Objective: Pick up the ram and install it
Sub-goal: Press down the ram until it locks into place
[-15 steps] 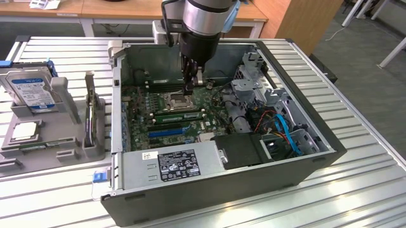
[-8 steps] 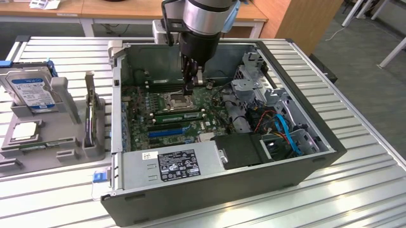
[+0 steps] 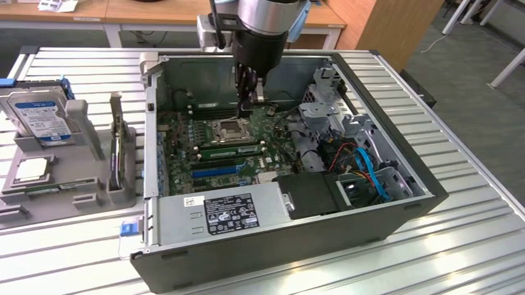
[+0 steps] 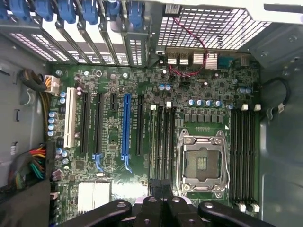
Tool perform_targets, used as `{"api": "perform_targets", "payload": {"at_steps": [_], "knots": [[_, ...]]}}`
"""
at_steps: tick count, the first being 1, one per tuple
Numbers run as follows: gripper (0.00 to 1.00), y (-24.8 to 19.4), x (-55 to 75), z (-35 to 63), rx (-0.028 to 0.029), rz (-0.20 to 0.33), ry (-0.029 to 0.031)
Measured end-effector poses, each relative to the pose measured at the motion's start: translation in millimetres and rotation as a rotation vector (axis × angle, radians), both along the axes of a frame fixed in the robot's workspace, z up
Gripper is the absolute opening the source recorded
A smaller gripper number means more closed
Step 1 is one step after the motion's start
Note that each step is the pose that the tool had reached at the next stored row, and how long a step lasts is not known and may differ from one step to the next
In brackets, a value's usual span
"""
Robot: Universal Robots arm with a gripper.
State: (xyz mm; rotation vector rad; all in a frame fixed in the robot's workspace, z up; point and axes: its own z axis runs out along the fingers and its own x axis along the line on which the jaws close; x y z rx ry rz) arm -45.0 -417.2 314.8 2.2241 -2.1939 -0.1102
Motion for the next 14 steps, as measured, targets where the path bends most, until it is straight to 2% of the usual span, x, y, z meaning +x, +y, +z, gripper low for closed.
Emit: {"api": "perform_targets", "payload": {"at_steps": [2,5,6,14], "knots": [[0.10,0.0,0.1,2.9,-0.0031,0.000,0.0001],[0.10,0.0,0.0,5.0,-0.0148,0.000,0.0017],[0.10,0.0,0.0,5.1,-0.0164,0.000,0.0023],[0.10,-0.2,0.8,5.2,-0.0175,0.000,0.0023]]}}
